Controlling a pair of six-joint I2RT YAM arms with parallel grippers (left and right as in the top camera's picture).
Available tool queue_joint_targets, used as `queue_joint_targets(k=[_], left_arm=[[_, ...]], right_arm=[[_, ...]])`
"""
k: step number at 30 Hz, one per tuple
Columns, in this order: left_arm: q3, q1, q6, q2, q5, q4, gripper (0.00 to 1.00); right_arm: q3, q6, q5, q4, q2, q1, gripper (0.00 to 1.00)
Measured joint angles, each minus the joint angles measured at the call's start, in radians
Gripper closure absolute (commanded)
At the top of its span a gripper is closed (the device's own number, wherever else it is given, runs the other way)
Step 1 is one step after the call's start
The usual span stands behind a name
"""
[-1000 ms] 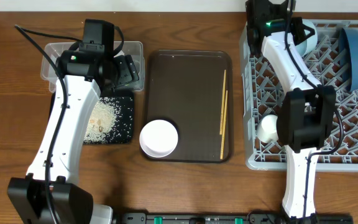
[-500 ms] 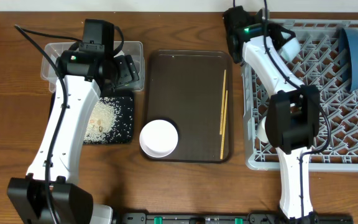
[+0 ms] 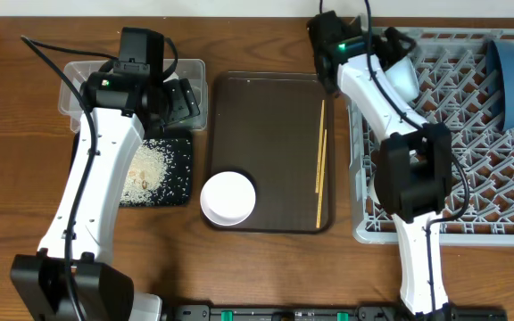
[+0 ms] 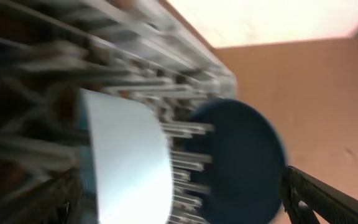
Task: Sort waste into correct bins and load items into the dishwasher rack
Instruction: 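Place the light-blue bowl in the rack's back area with the right gripper, then reach the right gripper to the white bowl and grasp its rim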
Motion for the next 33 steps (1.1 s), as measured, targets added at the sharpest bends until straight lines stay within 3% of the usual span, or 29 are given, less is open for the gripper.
queue_joint_targets(k=[10, 17, 20, 24, 33], left_arm=[[0.000, 0.000, 0.000, 0.000, 0.000, 0.000, 0.16], [0.000, 0.000, 0.000, 0.000, 0.000, 0.000, 0.16], [0.000, 0.000, 0.000, 0.000, 0.000, 0.000, 0.16], [0.000, 0.000, 0.000, 0.000, 0.000, 0.000, 0.16], [0.000, 0.000, 0.000, 0.000, 0.000, 0.000, 0.15]], right_arm=[[-0.002, 0.066, -0.362, -0.062, -0.177, 0.035, 0.01], [-0.001, 0.170, -0.859, -0.232, -0.351, 0.075, 0.01], [-0.001, 0.181, -1.096, -0.267, -0.354, 0.095, 0.18], [-0.045, 0.218, -1.312, -0.288, -0.334, 0.121, 0.29], [-0.344, 0.417, -1.446, -0.103, -0.301, 0.240, 0.48]])
